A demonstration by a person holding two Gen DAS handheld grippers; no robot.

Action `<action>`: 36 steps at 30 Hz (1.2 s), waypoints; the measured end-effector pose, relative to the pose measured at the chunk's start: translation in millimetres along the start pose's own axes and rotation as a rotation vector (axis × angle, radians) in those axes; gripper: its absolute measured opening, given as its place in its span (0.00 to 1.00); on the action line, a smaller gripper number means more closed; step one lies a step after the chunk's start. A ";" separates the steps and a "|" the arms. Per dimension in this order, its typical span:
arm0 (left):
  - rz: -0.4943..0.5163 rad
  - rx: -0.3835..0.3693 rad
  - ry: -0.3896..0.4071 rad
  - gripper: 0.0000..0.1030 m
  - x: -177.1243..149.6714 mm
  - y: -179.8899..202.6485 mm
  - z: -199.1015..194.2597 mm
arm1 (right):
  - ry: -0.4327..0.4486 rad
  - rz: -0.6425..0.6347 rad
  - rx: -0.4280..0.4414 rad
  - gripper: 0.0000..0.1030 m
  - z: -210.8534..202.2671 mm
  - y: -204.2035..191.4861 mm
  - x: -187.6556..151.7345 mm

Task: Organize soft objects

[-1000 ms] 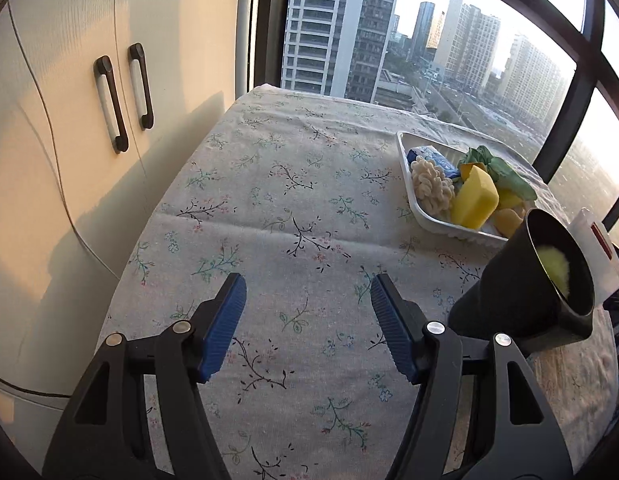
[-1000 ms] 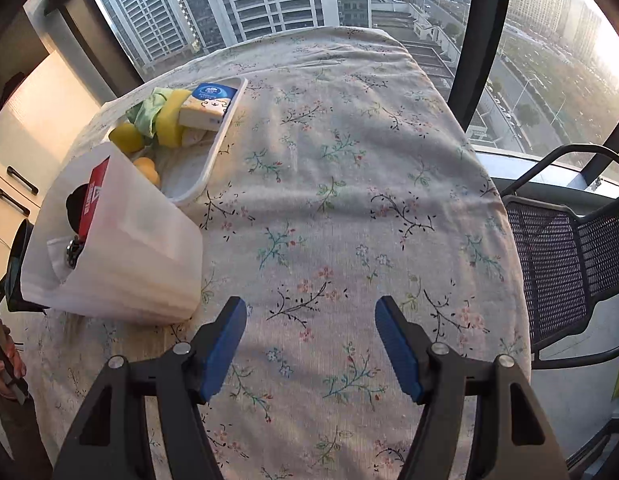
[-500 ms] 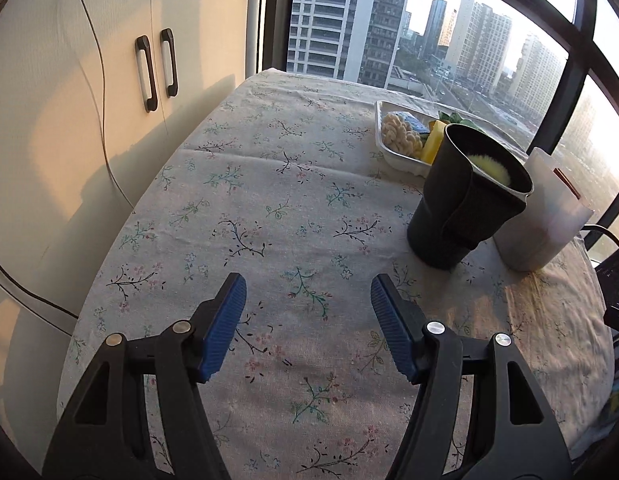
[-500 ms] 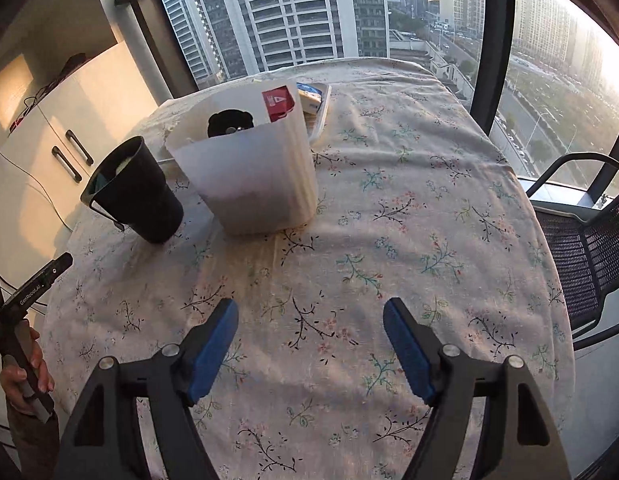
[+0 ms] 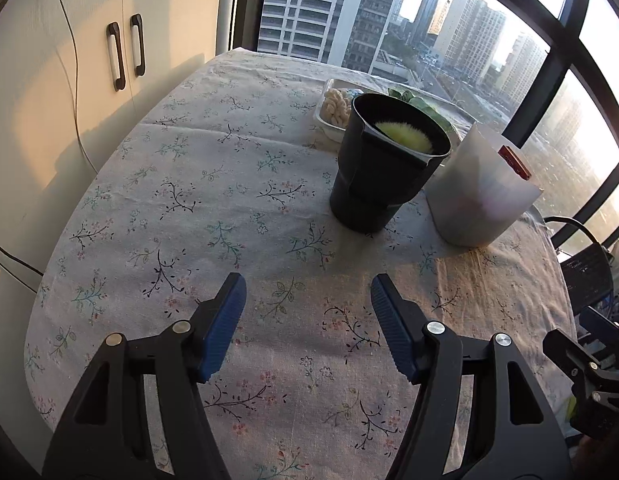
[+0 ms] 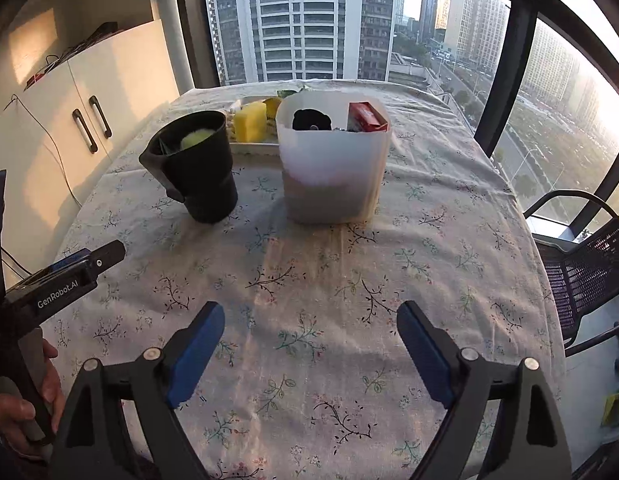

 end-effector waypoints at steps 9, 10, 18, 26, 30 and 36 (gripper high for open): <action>0.035 0.065 0.021 0.83 11.1 37.0 -50.0 | 0.008 0.078 -0.101 0.99 -31.1 5.6 14.8; 0.049 0.081 0.029 0.85 11.8 42.3 -55.3 | 0.005 0.093 -0.101 0.98 -34.3 8.6 16.9; 0.165 0.167 0.074 1.00 16.8 75.5 -87.9 | 0.047 0.177 -0.115 0.99 -64.0 29.1 30.1; 0.178 0.164 0.097 1.00 18.9 80.8 -100.7 | 0.055 0.191 -0.112 0.99 -75.3 31.7 38.7; 0.163 0.172 0.089 1.00 20.2 76.4 -98.6 | 0.049 0.178 -0.107 0.99 -73.4 27.8 38.5; 0.151 0.182 0.080 1.00 20.2 73.2 -95.6 | 0.042 0.160 -0.112 0.99 -71.4 22.5 37.4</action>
Point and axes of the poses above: each gripper's, at about its wrist camera, not at the fingertips, and z roughly the way its jaws point, y to its right, x to its top, the point moved 1 cm from there along z, roughly the way its jaws point, and after that the axes turned 14 degrees about -y, right-handed, at the moved point
